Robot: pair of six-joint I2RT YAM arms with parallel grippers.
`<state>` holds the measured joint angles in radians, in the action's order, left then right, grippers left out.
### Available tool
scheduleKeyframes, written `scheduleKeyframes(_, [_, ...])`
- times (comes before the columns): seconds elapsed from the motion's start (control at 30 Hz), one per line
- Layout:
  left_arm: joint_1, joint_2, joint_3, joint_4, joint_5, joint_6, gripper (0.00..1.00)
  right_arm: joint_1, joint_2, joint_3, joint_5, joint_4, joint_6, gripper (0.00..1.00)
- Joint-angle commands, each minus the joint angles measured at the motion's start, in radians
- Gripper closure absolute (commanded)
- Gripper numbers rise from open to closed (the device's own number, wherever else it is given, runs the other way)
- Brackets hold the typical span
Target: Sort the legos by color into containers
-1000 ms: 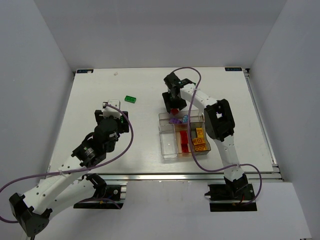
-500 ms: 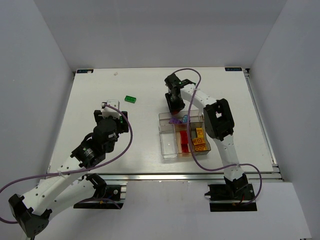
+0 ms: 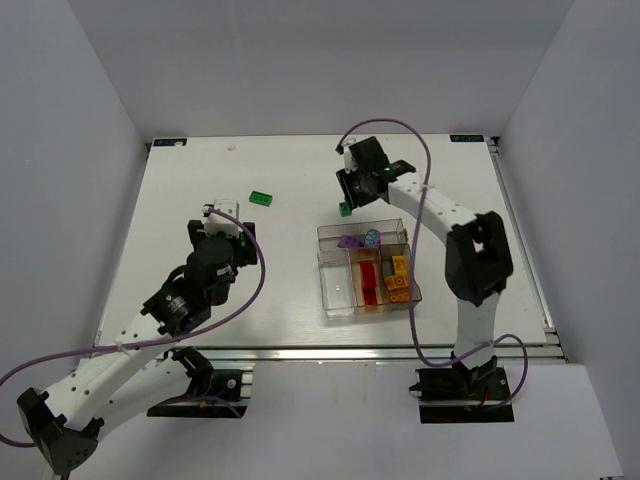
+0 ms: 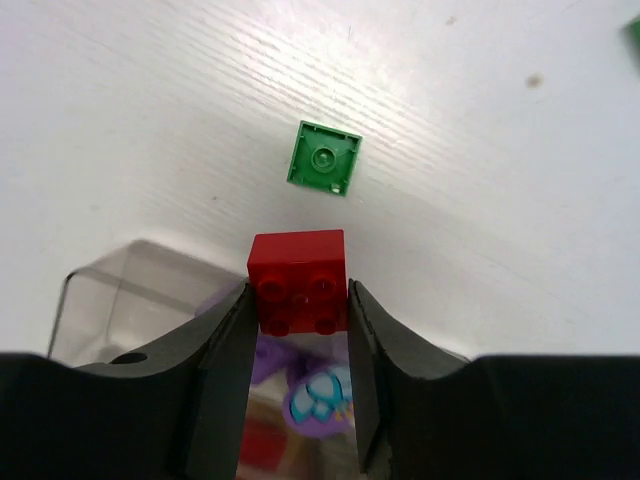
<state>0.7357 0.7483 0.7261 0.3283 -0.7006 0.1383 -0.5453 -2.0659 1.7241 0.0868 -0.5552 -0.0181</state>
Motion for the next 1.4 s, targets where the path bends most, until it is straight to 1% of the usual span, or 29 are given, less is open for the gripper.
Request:
scheduleKeyframes(0.0, [-0.001,-0.004,-0.004,-0.014,-0.019,-0.005,0.15,0.015,0.250,-0.201,-0.075,0.307,0.104,1.00])
scheduleKeyframes(0.07, [-0.001,-0.004,-0.004,-0.014,-0.019,-0.006,0.15,0.021,0.289,-0.228,-0.133,0.326,0.125,1.00])
scheduleKeyframes(0.13, [-0.001,-0.003,-0.004,-0.014,-0.017,-0.006,0.15,0.022,0.323,-0.265,-0.206,0.302,0.170,1.00])
scheduleKeyframes(0.17, [-0.001,0.000,-0.004,-0.014,-0.019,-0.008,0.15,0.031,0.329,-0.268,-0.298,0.281,0.196,1.00])
scheduleKeyframes(0.2, [-0.001,0.000,-0.005,-0.017,-0.017,-0.008,0.15,0.038,0.334,-0.264,-0.352,0.205,0.258,1.00])
scheduleKeyframes(0.23, [-0.001,0.002,-0.005,-0.014,-0.016,-0.008,0.15,0.041,0.342,-0.252,-0.480,0.161,0.297,1.00])
scheduleKeyframes(0.27, [-0.001,0.002,-0.004,-0.014,-0.014,-0.008,0.15,0.047,0.343,-0.244,-0.536,0.058,0.338,1.00])
scheduleKeyframes(0.3, [-0.001,0.002,-0.005,-0.014,-0.013,-0.008,0.15,0.050,0.345,-0.235,-0.588,0.002,0.419,1.00])
scheduleKeyframes(0.33, [-0.001,0.002,-0.005,-0.015,-0.010,-0.009,0.15,0.051,0.343,-0.227,-0.654,-0.047,0.455,1.00])
scheduleKeyframes(0.37, [-0.001,0.003,-0.005,-0.015,-0.010,-0.011,0.15,0.053,0.340,-0.225,-0.677,-0.146,0.487,1.00])
scheduleKeyframes(0.4, [-0.001,0.000,-0.005,-0.017,-0.008,-0.011,0.15,0.051,0.336,-0.225,-0.693,-0.194,0.545,1.00])
scheduleKeyframes(0.47, [-0.001,0.005,-0.007,-0.017,0.000,-0.011,0.15,0.050,0.337,-0.262,-0.676,-0.256,0.573,1.00])
scheduleKeyframes(0.53, [-0.001,0.010,-0.005,-0.017,0.003,-0.011,0.15,0.054,0.352,-0.297,-0.656,-0.278,0.615,1.00])
scheduleKeyframes(0.6, [-0.001,0.013,-0.004,-0.017,0.006,-0.011,0.15,0.050,0.377,-0.363,-0.650,-0.272,0.639,1.00])
scheduleKeyframes(0.7, [-0.001,0.017,-0.005,-0.017,0.006,-0.012,0.15,0.045,0.421,-0.446,-0.584,-0.221,0.659,1.00])
scheduleKeyframes(0.73, [-0.001,0.020,-0.005,-0.017,0.006,-0.012,0.15,0.044,0.426,-0.461,-0.544,-0.210,0.665,1.00])
scheduleKeyframes(0.83, [-0.001,0.029,-0.005,-0.017,0.006,-0.014,0.15,0.044,0.417,-0.497,-0.495,-0.186,0.681,1.00])
scheduleKeyframes(0.87, [-0.001,0.029,-0.005,-0.015,0.007,-0.014,0.15,0.044,0.415,-0.503,-0.492,-0.183,0.685,0.93])
scheduleKeyframes(0.93, [-0.001,0.037,-0.007,-0.017,0.004,-0.013,0.14,0.041,0.420,-0.511,-0.490,-0.172,0.684,0.76])
scheduleKeyframes(0.97, [-0.001,0.040,-0.005,-0.017,0.004,-0.011,0.14,0.041,0.421,-0.511,-0.490,-0.169,0.684,0.48])
scheduleKeyframes(1.07, [-0.001,0.054,-0.001,-0.017,0.006,0.000,0.12,0.041,0.443,-0.506,-0.492,-0.152,0.678,0.31])
scheduleKeyframes(1.17, [-0.001,0.112,0.028,0.008,0.033,0.029,0.12,0.045,0.466,-0.489,-0.510,-0.152,0.669,0.31])
scheduleKeyframes(1.23, [-0.025,0.177,0.047,0.029,0.074,0.064,0.11,0.047,0.495,-0.479,-0.515,-0.149,0.655,0.32])
scheduleKeyframes(1.27, [-0.036,0.198,0.071,0.050,0.091,0.079,0.11,0.047,0.512,-0.475,-0.516,-0.141,0.646,0.34])
scheduleKeyframes(1.3, [-0.062,0.251,0.088,0.070,0.110,0.110,0.13,0.050,0.556,-0.478,-0.495,-0.121,0.630,0.36])
scheduleKeyframes(1.33, [-0.076,0.279,0.104,0.084,0.160,0.128,0.15,0.050,0.585,-0.488,-0.471,-0.051,0.576,0.40])
scheduleKeyframes(1.37, [-0.093,0.304,0.119,0.097,0.191,0.147,0.18,0.053,0.624,-0.533,-0.434,0.005,0.534,0.75])
